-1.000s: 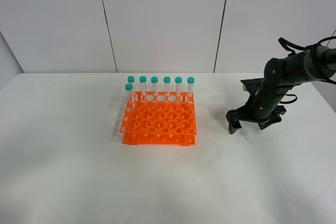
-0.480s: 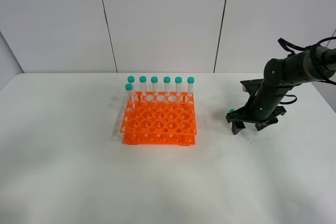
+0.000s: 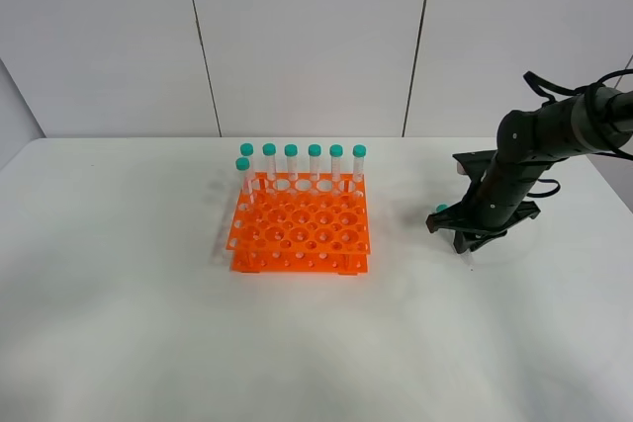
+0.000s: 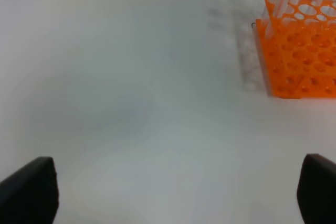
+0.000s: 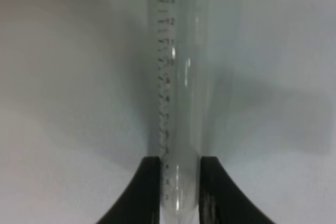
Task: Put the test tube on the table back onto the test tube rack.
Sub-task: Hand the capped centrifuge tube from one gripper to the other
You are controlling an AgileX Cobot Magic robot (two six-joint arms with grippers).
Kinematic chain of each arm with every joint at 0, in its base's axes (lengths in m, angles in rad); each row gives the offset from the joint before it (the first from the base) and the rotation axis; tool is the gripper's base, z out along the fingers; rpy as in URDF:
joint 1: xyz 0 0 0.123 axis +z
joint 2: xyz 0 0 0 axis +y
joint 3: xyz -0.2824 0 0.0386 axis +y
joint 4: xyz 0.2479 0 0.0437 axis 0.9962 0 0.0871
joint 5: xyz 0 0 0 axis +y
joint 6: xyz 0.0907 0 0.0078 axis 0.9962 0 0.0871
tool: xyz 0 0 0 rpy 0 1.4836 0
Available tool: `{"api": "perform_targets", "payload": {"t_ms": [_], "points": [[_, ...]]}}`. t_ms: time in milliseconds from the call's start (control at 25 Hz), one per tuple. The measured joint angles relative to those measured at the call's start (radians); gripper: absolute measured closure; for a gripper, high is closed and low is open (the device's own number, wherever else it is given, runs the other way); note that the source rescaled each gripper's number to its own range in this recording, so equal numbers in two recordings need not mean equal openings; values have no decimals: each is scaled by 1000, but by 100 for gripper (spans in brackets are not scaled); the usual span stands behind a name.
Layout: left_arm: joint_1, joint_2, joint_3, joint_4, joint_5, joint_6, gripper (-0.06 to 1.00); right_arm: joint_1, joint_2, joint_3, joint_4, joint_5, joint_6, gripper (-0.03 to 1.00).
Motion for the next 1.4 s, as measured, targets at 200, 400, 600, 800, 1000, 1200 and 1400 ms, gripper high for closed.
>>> {"api": "perform_targets", "payload": {"t_ms": [200,400,600,800,1000,1200,1400], "points": [[0,0,0,0,0,0,-6,0,-2,0,-4,1,-1,96],[0,0,0,0,0,0,-6,0,-95,0,-14,11,-45,96],[0,0,0,0,0,0,-6,0,-326,0,34,38,-174,96],[0,0,0,0,0,0,-6,0,-546,58,203,72,-374,96],[0,0,0,0,0,0,-6,0,-782,237,420,52,-597,96],[0,0,0,0,0,0,-6,17,-864,307,646,72,-795,96],[0,0,0,0,0,0,-6,164,-799,307,679,54,-848,96]]}}
